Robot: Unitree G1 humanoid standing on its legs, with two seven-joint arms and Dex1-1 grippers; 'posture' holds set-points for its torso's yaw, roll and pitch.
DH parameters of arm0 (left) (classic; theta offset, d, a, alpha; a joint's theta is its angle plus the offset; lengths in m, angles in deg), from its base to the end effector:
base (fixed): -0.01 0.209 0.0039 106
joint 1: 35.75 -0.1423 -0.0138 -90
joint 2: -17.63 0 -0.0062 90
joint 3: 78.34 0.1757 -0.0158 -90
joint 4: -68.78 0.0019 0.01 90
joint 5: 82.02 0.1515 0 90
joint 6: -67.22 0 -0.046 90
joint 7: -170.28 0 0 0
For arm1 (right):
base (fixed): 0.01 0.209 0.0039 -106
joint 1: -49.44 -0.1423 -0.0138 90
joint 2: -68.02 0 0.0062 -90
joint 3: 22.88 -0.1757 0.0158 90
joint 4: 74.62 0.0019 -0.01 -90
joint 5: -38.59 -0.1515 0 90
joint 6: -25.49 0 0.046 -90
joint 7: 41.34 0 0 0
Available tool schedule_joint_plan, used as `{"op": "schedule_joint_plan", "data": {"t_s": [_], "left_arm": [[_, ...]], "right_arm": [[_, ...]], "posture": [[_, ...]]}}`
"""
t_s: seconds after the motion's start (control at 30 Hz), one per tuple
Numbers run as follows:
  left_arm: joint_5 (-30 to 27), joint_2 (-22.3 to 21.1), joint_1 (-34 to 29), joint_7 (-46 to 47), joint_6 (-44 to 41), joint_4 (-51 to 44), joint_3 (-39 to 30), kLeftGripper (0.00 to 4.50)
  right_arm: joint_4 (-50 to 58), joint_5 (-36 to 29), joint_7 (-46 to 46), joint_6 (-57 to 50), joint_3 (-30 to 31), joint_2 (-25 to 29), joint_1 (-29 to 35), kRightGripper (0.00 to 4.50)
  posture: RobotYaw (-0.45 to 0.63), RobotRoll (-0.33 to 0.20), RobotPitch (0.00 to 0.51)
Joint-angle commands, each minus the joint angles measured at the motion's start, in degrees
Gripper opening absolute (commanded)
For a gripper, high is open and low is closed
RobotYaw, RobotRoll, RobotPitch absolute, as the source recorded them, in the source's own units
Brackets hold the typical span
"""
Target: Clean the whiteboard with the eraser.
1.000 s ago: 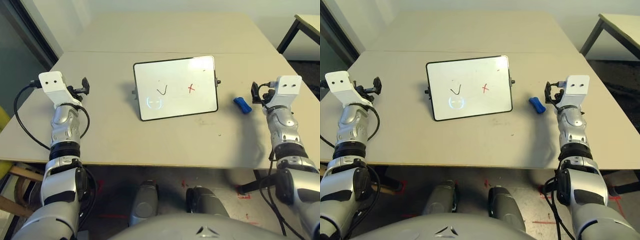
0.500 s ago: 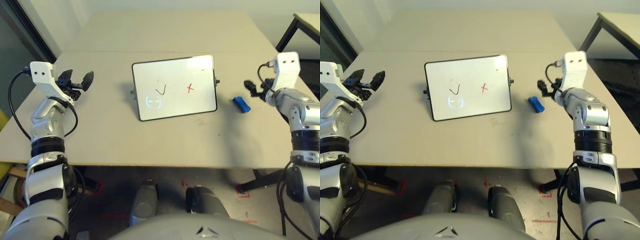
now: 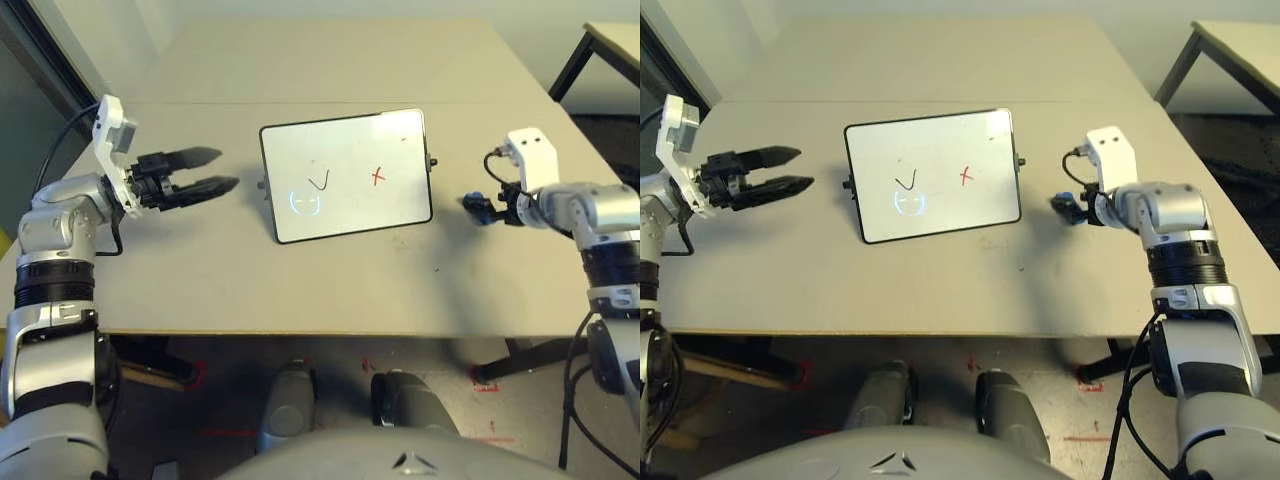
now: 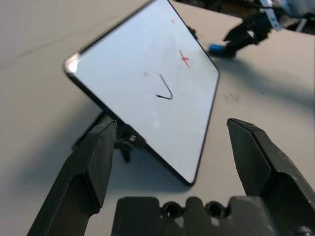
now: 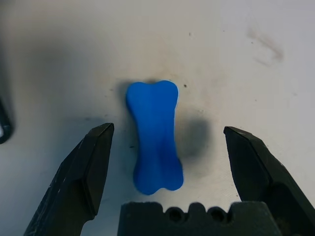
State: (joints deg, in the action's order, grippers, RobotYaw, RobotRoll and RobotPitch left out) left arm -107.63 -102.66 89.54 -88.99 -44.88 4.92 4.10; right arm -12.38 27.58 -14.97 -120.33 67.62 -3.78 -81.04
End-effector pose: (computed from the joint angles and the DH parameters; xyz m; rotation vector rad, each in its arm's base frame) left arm 0.2919 0.3218 0.1985 0.0854 0.1646 -1.0566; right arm 0.3127 -0.2622 0.1492 -0.0954 0.7495 0.1648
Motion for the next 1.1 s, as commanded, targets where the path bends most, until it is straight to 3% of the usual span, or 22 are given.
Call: {"op": "schedule_joint_plan", "data": {"t_s": [0.03,0.17,0.3,0.4,0.6,0.73,0.87,1.1], "left_arm": [[0.64,-0.28,-0.05,-1.08,0.13,-1.17,1.14,4.5],[0.6,-0.13,0.17,-1.21,-0.01,-1.23,1.2,4.5],[0.77,-0.17,0.61,-1.12,0.21,-0.8,1.13,4.5],[0.84,-0.18,0.93,-1.14,0.36,-0.38,1.11,4.5],[1.11,0.1,1.63,-1.2,1.05,0.63,1.24,4.5],[1.18,0.69,2.28,-1.12,1.66,1.36,1.44,4.5],[1.3,1.13,2.7,-1.06,2.13,1.86,1.64,4.5],[1.23,2.18,2.63,-0.23,2.82,1.8,1.38,4.5]], "right_arm": [[-5.96,0.64,0.13,2.62,-1.1,-1.3,-1.38,4.08],[-9.89,-0.09,1.6,4.39,-2.62,-2.03,-2.03,2.81],[-10.17,1.08,2.62,6.27,-2.01,-1.67,-1.93,1.16],[-2.1,2.93,7.08,6.48,2.83,0.86,-0.21,0.32],[17.07,4.17,13.27,3.16,9.83,4.95,0.39,0.32],[24.0,7.19,13.78,3.86,15.04,5.37,-1.07,0.32],[26.89,13.49,14.05,8.2,22.27,5.9,-2.67,0.32],[25.92,21.03,13.7,13.85,28.49,2.98,-5.09,0.32]], "posture": [[0.28,0.0,0.047],[0.28,0.0,0.047],[0.28,0.0,0.048],[0.28,0.0,0.05],[0.27,0.0,0.049],[0.26,0.0,0.046],[0.26,0.0,0.04],[0.27,0.0,0.034]]}}
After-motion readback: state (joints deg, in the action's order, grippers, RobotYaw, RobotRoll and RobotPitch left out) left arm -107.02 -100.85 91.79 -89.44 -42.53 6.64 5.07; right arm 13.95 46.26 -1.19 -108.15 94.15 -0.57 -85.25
